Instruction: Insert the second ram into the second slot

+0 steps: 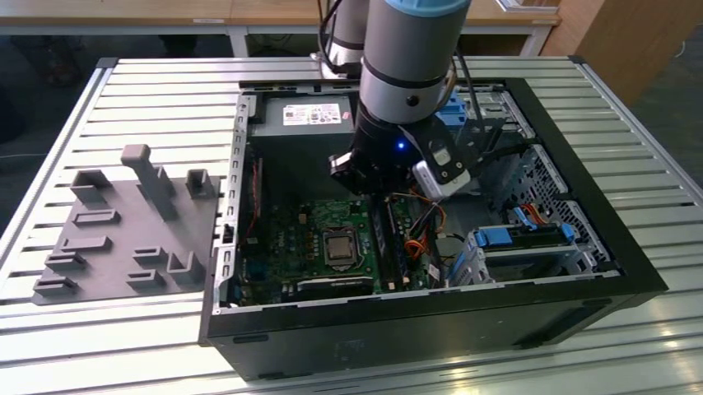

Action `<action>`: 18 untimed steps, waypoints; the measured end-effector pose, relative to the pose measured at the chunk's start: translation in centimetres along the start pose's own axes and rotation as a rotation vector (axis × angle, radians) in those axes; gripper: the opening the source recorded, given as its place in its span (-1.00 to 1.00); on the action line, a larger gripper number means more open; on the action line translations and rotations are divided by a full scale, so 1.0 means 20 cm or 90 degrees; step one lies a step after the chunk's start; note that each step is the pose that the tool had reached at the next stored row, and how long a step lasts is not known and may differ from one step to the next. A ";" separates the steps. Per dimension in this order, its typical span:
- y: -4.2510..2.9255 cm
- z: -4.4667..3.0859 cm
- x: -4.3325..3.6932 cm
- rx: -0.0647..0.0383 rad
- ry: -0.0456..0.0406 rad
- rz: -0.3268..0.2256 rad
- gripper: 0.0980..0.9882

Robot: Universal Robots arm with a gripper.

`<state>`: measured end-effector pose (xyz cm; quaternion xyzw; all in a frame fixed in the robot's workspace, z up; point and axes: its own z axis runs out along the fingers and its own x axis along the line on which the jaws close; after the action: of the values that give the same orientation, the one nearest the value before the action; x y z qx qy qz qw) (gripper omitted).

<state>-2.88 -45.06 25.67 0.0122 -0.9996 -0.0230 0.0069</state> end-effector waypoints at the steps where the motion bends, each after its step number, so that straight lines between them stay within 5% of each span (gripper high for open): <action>1: -0.001 0.004 -0.002 0.000 -0.0001 0.002 -0.92; 10: -0.024 0.040 -0.013 0.000 -0.0008 0.018 -0.92; 18: -0.029 0.057 -0.030 0.007 -0.0009 0.024 -0.92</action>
<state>-2.29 -45.58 24.50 -0.0063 -0.9998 -0.0175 0.0065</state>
